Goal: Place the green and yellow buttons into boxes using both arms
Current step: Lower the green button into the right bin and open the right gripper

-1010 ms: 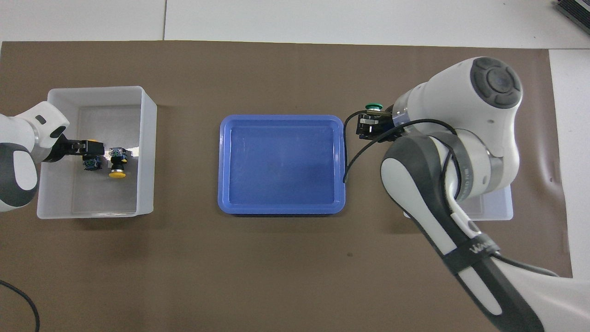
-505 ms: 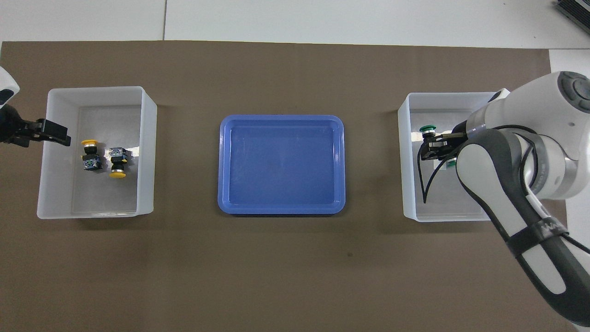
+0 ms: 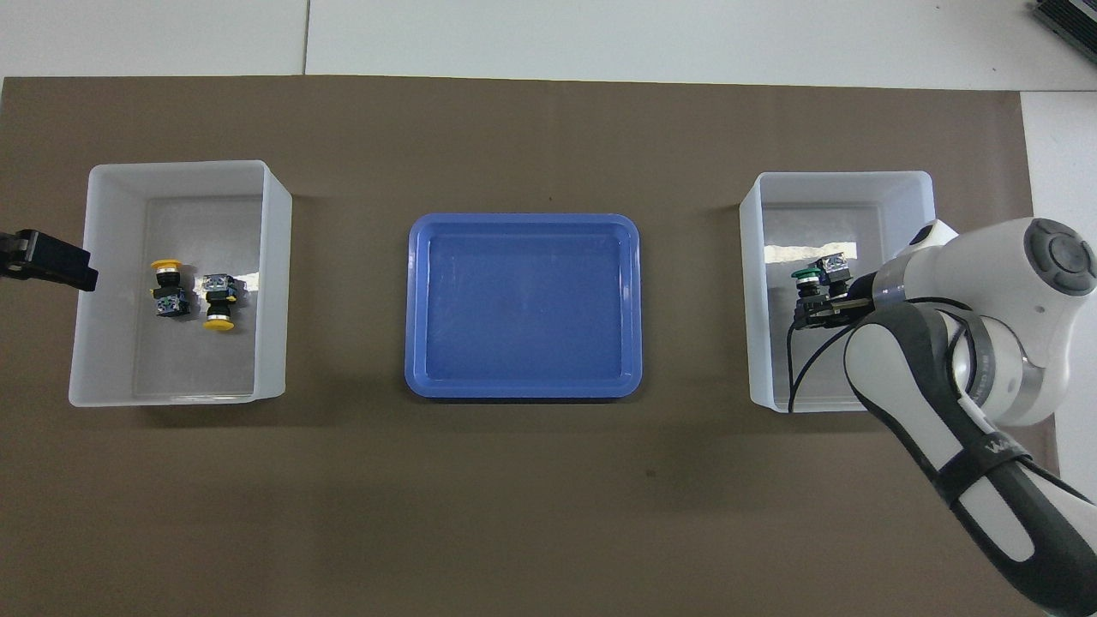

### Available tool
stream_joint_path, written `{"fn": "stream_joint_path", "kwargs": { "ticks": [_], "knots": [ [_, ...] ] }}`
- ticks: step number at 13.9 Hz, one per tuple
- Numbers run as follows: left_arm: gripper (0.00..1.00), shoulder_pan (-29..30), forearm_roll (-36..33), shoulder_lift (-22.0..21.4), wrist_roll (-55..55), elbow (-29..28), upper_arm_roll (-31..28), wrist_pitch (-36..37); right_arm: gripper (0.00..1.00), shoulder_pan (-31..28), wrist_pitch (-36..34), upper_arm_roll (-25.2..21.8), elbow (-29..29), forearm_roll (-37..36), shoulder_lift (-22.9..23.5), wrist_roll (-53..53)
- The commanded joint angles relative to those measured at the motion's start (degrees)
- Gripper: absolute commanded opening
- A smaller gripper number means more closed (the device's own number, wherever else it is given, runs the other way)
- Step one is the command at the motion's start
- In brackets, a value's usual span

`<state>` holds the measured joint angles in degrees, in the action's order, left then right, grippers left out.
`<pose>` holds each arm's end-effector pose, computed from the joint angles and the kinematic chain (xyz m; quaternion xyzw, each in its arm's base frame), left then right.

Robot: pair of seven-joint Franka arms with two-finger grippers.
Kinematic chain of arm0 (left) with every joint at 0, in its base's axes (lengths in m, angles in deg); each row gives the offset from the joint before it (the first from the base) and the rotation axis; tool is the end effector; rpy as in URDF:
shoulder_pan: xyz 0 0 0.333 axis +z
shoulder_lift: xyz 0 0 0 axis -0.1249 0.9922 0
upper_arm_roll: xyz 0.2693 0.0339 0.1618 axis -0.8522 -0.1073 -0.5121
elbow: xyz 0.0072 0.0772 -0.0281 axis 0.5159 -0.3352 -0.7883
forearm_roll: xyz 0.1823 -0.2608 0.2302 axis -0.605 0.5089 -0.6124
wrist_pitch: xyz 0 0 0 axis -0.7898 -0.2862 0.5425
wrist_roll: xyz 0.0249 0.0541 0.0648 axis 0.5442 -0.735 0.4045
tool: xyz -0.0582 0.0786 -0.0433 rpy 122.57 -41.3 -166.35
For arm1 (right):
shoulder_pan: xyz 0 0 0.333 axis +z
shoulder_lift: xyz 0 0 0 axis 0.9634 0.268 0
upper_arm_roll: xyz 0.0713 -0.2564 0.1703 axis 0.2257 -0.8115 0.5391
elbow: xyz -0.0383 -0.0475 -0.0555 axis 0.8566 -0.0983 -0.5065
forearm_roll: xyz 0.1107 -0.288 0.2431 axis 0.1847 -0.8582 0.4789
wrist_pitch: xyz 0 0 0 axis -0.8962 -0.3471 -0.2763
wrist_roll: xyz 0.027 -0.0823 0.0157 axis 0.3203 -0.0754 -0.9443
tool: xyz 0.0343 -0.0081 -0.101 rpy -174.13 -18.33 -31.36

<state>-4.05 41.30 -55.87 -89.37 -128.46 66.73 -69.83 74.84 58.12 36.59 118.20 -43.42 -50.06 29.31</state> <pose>0.5660 0.0318 0.5952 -0.9977 0.0539 0.0418 0.0045 0.5533 0.0049 0.3404 -0.9970 -0.0359 0.0069 0.0687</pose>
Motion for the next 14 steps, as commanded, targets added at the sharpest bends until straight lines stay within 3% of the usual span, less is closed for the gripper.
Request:
{"fn": "stream_joint_path", "kwargs": {
  "ticks": [1,3,4,5,10,14],
  "knots": [
    [1.00,-0.92,-0.81,-5.07,-0.67,-5.76,-0.30,0.40,0.29,-1.35,2.79,0.82,2.96,-0.32,-1.43,-1.59],
    [1.00,-1.54,-0.64,-6.75,-0.67,-8.06,-0.30,-1.18,0.71,-1.35,4.20,0.82,3.14,-0.41,-1.34,-1.51],
    [1.00,-1.89,-0.55,-6.93,-0.67,-8.06,-0.30,-1.71,0.89,-1.27,4.12,0.82,2.97,-0.41,-1.25,-1.24],
    [1.00,-1.89,-0.55,-7.28,-0.67,-8.15,-0.30,-1.80,1.00,-1.26,4.03,0.82,2.53,-0.41,-1.08,-1.07],
    [1.00,-4.52,-0.55,-7.72,0.03,-8.15,-0.30,-1.72,1.00,-0.56,-0.17,0.64,-3.17,-1.80,-3.27,3.13],
    [1.00,-5.84,-0.64,-7.55,0.12,-7.71,-0.30,-1.89,1.00,-0.04,-10.53,1.34,-10.20,-9.37,-5.73,14.29]
  ]
}}
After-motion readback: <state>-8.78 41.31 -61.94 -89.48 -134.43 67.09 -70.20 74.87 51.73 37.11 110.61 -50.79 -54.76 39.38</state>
